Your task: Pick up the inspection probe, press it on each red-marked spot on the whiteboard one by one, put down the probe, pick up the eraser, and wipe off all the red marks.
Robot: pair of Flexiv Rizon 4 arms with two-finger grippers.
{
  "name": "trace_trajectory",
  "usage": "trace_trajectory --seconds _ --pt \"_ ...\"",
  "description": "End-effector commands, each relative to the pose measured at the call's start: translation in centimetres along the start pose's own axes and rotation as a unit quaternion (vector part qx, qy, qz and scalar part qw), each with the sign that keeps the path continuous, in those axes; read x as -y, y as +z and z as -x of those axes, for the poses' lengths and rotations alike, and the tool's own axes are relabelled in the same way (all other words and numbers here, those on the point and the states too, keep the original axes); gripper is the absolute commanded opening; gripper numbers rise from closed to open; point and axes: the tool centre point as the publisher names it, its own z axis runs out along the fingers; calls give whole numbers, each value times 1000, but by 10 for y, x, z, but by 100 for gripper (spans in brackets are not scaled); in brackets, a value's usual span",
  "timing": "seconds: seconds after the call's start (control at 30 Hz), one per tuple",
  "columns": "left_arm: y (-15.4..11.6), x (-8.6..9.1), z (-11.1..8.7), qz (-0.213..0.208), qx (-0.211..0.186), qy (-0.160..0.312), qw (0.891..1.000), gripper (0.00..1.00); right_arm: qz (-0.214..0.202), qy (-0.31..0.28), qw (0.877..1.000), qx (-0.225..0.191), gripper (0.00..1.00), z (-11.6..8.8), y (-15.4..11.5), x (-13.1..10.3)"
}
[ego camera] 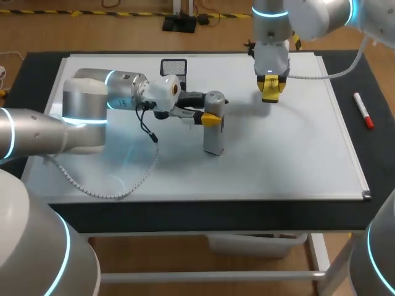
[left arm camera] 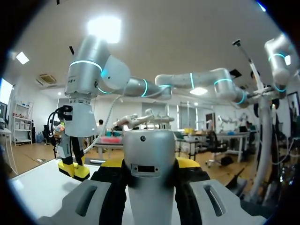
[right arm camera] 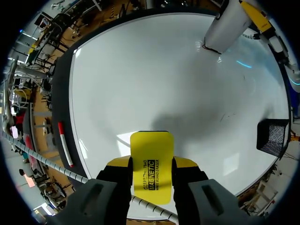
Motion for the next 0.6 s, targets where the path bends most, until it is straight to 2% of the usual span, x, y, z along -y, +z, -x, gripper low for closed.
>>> trace_trajectory --seconds 0.03,0.6 --pt "0 0 -1 4 2 1 1000 0 0 -1 1000 -1 0 -1 -1 0" --pt "2 5 -4 2 1 4 1000 0 0 -1 1000 -1 0 -1 -1 0"
